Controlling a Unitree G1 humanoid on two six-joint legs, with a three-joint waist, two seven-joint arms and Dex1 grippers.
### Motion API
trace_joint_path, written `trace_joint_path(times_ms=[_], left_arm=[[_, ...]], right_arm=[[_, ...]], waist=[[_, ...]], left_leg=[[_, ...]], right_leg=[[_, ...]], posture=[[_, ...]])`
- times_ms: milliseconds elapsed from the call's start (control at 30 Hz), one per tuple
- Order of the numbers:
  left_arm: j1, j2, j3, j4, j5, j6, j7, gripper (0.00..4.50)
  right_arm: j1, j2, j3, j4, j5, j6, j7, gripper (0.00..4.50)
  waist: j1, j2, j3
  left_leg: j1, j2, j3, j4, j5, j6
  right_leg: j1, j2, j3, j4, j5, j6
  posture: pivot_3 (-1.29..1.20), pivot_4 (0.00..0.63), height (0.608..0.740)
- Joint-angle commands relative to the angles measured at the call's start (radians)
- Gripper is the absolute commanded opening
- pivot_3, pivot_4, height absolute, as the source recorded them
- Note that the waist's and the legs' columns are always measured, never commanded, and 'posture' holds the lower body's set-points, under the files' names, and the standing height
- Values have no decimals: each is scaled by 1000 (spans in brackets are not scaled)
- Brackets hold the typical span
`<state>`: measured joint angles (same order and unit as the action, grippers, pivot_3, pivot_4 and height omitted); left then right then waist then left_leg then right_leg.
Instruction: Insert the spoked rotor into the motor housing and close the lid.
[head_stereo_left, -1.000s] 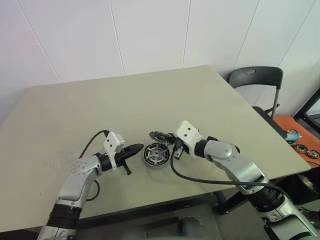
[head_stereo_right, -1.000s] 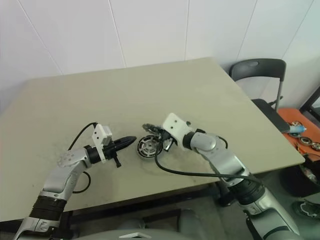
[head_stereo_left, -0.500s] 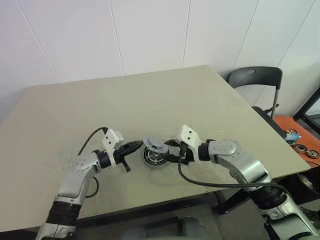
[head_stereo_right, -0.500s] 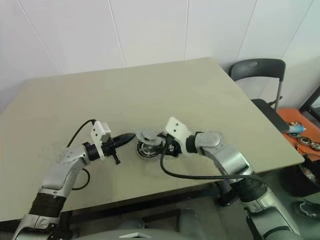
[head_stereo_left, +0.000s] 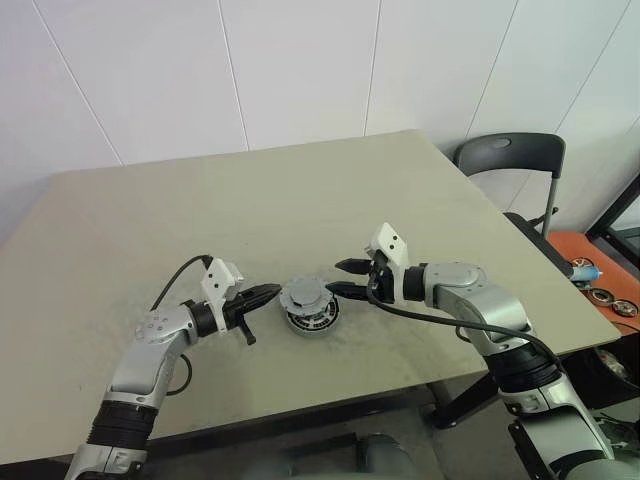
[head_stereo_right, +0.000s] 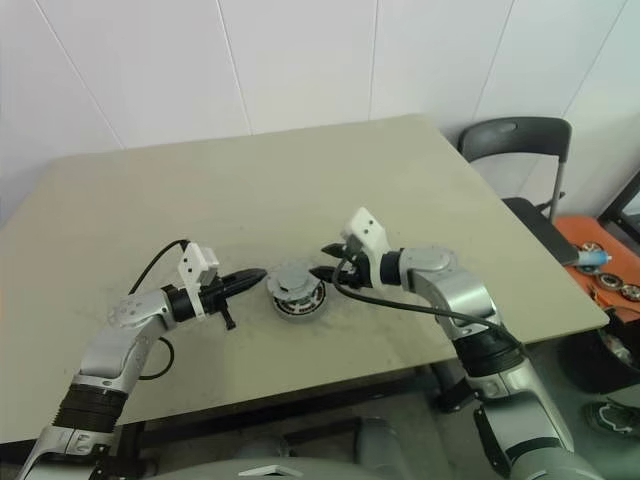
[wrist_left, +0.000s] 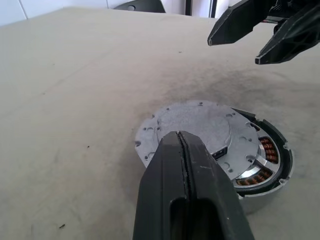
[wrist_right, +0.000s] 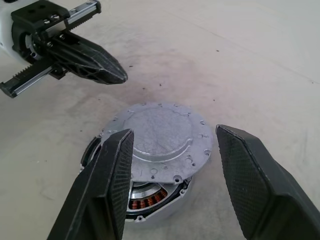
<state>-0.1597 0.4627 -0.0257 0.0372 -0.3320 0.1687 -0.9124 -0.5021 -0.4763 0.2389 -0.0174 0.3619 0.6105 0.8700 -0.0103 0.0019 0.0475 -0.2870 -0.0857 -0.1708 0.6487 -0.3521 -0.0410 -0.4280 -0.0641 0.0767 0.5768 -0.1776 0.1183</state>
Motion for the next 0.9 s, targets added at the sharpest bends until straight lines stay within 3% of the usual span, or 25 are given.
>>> trace_joint_path(times_ms=[33, 433, 500, 667, 900], left_arm=[[-2, 9, 0, -11, 11, -22, -4, 0], [-44, 16, 43, 5, -26, 13, -9, 0], [-44, 20, 41, 5, -20, 19, -4, 0], [-38, 28, 43, 38, 4, -2, 5, 0], [-22, 33, 45, 26, -2, -13, -6, 0]], right_arm=[[-51, 52, -70, 25, 19, -25, -38, 2727], [-63, 159, 0, 42, -54, 20, -116, 2727], [-62, 164, 15, 39, -63, 25, -116, 3085], [-68, 175, 64, 34, -76, 51, -98, 4463], [-102, 215, 138, 57, -126, 85, -111, 4463]], waist=[[-1, 0, 0], [-2, 0, 0], [-2, 0, 0], [-2, 0, 0], [-3, 0, 0]], left_leg=[[0, 0, 0, 0, 0, 0], [0, 0, 0, 0, 0, 0], [0, 0, 0, 0, 0, 0], [0, 0, 0, 0, 0, 0], [0, 0, 0, 0, 0, 0]], right_leg=[[0, 0, 0, 0, 0, 0], [-1, 0, 0, 1, 2, -3], [-1, 0, 0, 1, 2, -3], [-1, 0, 0, 1, 2, -4], [-1, 0, 0, 2, 3, -4]], posture=[[0, 0, 740], [0, 0, 740], [0, 0, 740], [0, 0, 740], [0, 0, 740]])
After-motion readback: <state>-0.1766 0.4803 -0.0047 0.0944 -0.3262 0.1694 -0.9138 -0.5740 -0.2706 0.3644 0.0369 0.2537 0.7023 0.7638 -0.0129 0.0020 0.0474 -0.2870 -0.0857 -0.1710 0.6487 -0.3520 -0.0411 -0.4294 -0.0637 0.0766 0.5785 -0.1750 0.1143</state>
